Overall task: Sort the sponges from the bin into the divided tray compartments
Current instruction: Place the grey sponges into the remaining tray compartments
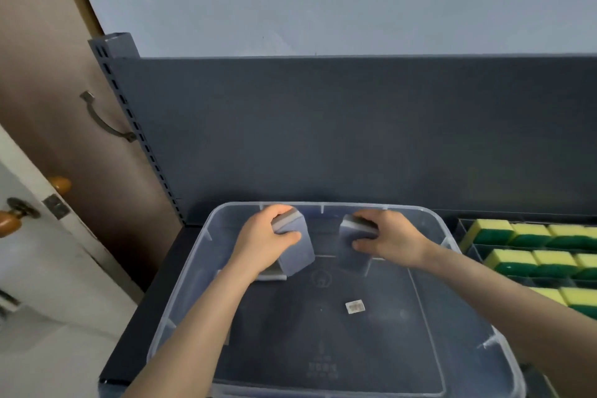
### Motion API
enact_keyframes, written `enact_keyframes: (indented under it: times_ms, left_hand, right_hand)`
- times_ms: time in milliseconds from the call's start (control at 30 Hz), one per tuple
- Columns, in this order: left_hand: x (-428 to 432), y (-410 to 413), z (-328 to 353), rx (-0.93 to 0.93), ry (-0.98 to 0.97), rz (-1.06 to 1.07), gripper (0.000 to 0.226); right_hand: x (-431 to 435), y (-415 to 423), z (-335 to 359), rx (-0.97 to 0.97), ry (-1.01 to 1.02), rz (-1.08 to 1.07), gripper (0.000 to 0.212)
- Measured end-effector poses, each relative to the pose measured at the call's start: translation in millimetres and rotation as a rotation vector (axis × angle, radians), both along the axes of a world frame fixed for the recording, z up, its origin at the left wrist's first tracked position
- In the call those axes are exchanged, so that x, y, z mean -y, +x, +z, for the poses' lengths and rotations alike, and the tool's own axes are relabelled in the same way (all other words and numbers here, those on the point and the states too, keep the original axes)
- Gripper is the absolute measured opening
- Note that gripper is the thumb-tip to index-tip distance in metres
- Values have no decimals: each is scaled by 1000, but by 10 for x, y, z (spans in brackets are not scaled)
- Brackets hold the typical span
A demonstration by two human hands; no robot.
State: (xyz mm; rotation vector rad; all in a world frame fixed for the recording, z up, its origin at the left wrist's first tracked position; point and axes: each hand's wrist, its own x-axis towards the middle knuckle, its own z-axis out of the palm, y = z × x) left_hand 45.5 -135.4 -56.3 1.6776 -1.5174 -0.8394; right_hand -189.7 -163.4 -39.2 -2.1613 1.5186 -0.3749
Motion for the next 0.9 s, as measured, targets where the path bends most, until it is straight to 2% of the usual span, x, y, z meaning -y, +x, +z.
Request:
enact_keyframes:
  times_ms: [200, 467, 600, 900]
  left_hand:
    - [66, -85, 266, 123, -45, -186, 39]
    - [202, -266, 481, 204, -86, -359, 43]
    - [198, -450, 540, 200, -104, -440, 43]
    - [-26, -1064, 804, 174, -173, -565, 43]
  right_hand:
    - [-141, -129, 267, 44, -67, -34, 48]
    - [-425, -331, 372, 73, -141, -142, 46]
    - [-596, -479, 397, 86, -173, -209, 49]
    - [-1042, -1017, 613, 136, -241, -333, 39]
